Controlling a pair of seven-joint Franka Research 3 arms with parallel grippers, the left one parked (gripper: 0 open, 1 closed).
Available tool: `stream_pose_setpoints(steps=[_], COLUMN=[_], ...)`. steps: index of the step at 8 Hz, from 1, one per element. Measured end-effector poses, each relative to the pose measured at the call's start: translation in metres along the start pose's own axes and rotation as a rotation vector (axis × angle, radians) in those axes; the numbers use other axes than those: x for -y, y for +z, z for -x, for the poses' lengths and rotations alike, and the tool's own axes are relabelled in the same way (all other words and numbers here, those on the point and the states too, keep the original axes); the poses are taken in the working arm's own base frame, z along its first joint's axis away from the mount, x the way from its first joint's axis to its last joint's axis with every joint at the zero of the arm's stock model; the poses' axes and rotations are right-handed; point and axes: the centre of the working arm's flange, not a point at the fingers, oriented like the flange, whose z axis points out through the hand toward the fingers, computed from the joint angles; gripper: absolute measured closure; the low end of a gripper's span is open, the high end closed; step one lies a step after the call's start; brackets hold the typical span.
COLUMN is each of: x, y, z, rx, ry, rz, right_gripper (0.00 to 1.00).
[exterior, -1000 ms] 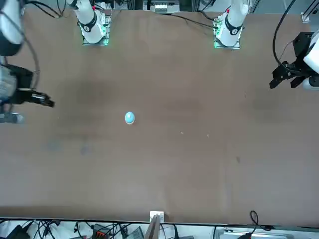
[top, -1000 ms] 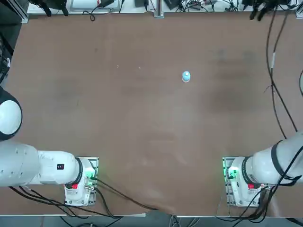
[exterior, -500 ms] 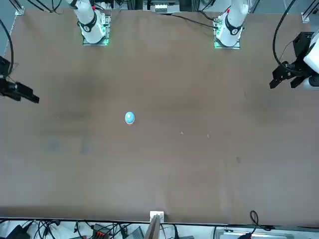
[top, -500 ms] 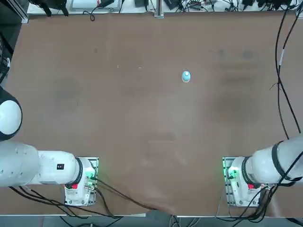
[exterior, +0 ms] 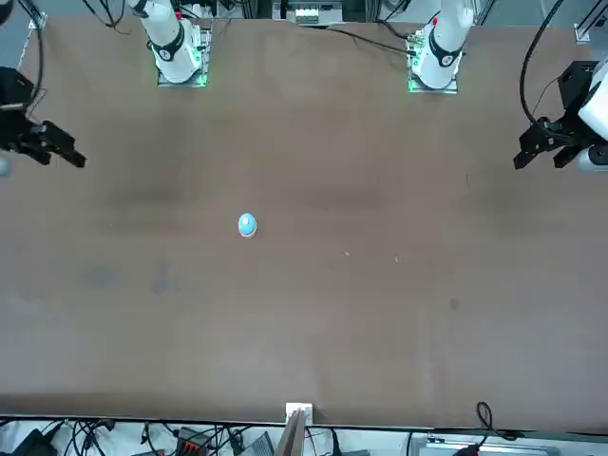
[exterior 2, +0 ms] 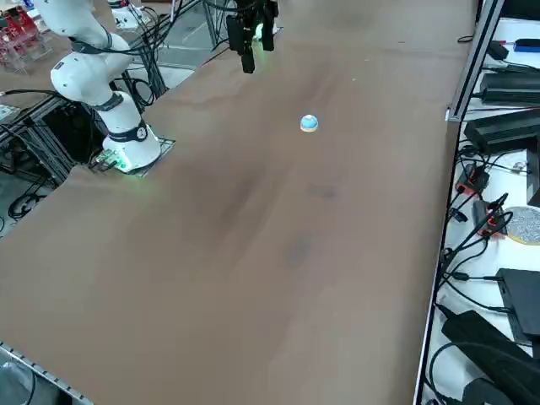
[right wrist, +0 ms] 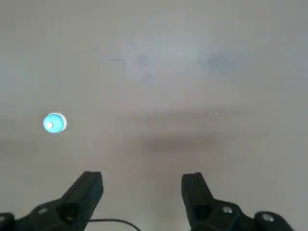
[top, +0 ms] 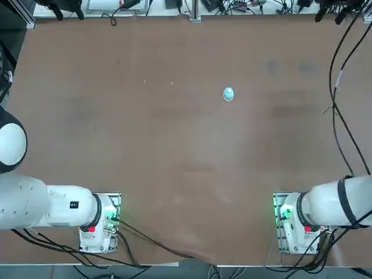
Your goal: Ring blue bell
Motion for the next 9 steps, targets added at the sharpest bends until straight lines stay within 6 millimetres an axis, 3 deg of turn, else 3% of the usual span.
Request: stream_pose_setpoints(steps=[3,5,9], x=[0.01,0.019,0.012], y=[0.014,0.012,0.001], z=[-0.005,-0.005,-0.006], rx=[0.015,0.007,-0.019], ry=[-0.009,-0.03,-0.027], rz=[0.006,0.027,0.059], right_gripper=[0.0,0.0,0.0])
